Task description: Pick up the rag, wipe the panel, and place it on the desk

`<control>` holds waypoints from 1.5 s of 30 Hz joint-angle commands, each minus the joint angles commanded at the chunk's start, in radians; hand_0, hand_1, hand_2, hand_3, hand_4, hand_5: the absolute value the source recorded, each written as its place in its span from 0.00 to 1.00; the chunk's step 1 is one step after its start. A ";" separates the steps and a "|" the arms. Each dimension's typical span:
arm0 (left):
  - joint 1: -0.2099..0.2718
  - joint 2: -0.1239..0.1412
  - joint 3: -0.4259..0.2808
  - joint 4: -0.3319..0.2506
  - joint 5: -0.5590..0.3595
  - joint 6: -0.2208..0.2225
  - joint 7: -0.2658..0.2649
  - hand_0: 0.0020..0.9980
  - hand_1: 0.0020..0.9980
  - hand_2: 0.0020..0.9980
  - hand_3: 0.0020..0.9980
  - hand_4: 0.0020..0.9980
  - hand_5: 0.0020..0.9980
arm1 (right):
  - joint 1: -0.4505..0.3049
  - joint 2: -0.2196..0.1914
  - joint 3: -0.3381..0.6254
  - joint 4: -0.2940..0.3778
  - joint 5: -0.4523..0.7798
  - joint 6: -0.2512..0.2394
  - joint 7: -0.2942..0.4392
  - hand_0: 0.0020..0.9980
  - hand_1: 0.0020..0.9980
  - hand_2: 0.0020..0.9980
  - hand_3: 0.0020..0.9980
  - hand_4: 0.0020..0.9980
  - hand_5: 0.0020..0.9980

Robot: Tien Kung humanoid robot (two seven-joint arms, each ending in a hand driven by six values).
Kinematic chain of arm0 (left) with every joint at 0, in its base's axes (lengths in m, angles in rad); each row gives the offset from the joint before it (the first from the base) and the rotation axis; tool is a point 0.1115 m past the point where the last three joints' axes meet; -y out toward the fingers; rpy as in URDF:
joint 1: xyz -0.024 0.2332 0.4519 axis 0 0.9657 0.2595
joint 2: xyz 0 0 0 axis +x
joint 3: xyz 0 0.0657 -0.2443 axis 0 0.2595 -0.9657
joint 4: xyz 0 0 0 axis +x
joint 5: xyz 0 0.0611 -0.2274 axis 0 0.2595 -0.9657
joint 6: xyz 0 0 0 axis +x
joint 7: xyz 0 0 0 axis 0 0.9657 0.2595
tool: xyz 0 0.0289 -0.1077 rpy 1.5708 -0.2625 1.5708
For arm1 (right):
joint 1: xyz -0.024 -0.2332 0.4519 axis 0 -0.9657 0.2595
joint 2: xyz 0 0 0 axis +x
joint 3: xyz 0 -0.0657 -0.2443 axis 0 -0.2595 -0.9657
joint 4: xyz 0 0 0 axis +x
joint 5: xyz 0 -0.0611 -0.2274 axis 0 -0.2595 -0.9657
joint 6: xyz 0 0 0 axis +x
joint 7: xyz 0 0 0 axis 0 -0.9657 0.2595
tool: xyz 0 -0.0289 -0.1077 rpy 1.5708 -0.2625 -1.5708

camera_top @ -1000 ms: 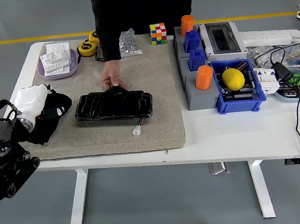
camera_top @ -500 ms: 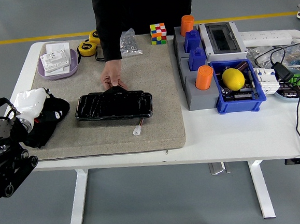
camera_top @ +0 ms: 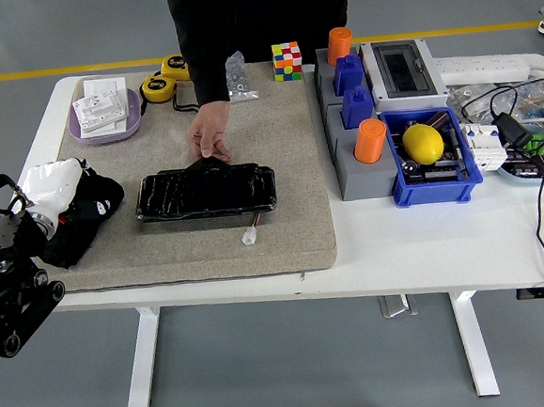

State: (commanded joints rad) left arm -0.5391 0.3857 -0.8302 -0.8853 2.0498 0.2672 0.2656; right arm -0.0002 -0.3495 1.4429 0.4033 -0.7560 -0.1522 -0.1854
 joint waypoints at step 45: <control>0.053 0.064 -0.084 -0.221 -0.085 -0.042 0.003 0.49 0.68 0.75 0.77 1.00 0.62 | -0.005 0.000 -0.001 -0.008 -0.005 0.000 0.001 0.69 0.46 0.64 0.62 1.00 0.67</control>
State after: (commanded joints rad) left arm -0.4865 0.4498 -0.9146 -1.1063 1.9651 0.2252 0.2688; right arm -0.0052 -0.3494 1.4423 0.3954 -0.7609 -0.1520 -0.1844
